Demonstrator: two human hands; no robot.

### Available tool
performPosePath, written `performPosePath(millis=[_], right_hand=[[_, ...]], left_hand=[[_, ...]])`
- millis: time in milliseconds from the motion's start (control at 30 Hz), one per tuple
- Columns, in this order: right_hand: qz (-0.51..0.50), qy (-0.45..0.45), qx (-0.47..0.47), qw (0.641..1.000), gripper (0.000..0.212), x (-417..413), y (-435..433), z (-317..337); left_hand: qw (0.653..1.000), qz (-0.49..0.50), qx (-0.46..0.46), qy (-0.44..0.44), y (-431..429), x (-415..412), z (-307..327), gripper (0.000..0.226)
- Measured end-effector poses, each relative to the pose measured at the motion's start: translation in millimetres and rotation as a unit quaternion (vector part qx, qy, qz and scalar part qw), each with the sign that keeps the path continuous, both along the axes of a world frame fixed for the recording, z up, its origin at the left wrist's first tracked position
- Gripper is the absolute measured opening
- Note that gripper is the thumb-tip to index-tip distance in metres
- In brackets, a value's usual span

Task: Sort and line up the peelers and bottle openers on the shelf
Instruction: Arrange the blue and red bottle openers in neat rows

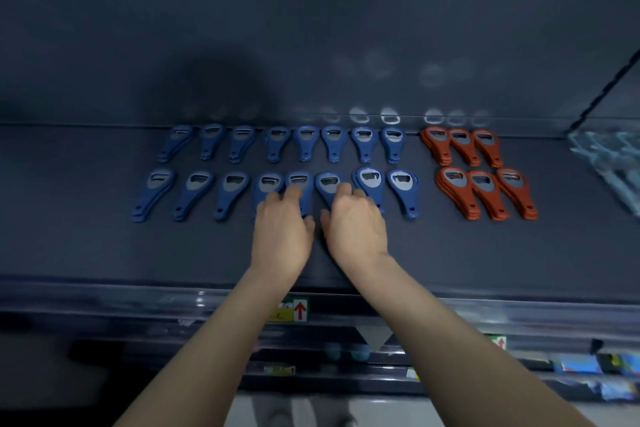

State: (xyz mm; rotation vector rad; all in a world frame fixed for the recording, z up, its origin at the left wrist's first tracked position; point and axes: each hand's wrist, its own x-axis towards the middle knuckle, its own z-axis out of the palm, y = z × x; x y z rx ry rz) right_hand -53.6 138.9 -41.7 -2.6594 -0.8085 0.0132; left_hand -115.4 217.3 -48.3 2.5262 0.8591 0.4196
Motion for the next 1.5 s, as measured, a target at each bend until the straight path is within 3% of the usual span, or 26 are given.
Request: performPosePath(millis=[567,867,1067,1267,1500], right_hand=[[-0.105,-0.022,0.007,0.994,0.016,-11.9,19.2,-11.1],[-0.113,-0.028,0.024,0.993,0.028,-15.8,18.5,-16.0],[-0.122,-0.051,0.054,0.990,0.033,-16.6,9.4,-13.8],[-0.218,-0.089,0.096,0.967,0.027,16.9,-37.6,-0.4],[-0.240,0.006,0.061,0.969,0.040,33.2,-60.6,-6.9]], left_hand=[[0.988,-0.134,-0.015,-0.069,26.8,-3.1,-6.6,0.022],[0.984,-0.141,-0.040,-0.104,29.3,-6.9,-9.7,0.025],[0.987,-0.136,-0.022,-0.079,30.0,-4.1,-11.2,0.026],[0.986,-0.128,0.009,-0.105,8.8,-0.1,1.9,0.026],[0.992,-0.122,0.034,0.010,-27.7,30.9,9.2,0.046]])
